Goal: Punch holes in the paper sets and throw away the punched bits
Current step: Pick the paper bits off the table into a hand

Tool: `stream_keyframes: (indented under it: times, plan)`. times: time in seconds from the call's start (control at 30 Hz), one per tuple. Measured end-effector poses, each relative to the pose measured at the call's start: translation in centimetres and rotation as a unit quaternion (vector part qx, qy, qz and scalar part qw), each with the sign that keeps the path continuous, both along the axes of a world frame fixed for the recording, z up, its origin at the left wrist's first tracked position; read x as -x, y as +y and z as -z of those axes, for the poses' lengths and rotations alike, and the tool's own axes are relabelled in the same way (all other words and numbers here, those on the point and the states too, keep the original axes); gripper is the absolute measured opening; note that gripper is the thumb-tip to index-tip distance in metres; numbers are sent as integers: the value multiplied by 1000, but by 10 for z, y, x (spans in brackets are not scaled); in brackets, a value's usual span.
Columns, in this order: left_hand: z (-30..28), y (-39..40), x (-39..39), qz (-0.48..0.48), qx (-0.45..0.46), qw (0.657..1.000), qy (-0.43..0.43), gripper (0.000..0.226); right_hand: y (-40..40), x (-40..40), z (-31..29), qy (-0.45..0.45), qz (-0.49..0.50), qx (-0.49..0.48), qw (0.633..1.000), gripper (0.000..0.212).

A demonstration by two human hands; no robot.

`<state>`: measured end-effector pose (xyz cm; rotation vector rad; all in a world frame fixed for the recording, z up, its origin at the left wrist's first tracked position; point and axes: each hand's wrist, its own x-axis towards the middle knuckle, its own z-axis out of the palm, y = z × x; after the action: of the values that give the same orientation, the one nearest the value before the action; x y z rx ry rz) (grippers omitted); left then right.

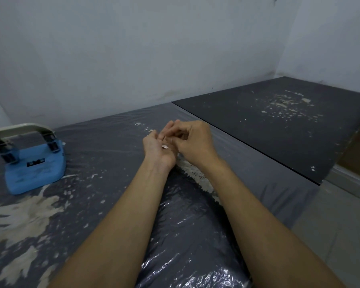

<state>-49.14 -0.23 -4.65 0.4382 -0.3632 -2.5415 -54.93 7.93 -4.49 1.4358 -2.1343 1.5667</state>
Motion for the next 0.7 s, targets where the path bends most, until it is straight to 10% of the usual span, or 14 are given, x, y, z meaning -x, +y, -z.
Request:
stream_keyframes:
  times: [0.4,0.57,0.7]
  plan:
    - [9,-8,1,-26,7,1000,3,52,38,60,9,-15,241,-137,961,35]
    - [11,-10,1,-23,11,1000,5,51,34,56,17,-62,190,-294,935,18]
    - [12,-12,1,-24,13,1000,5,50,35,53,16,-56,163,-276,946,43]
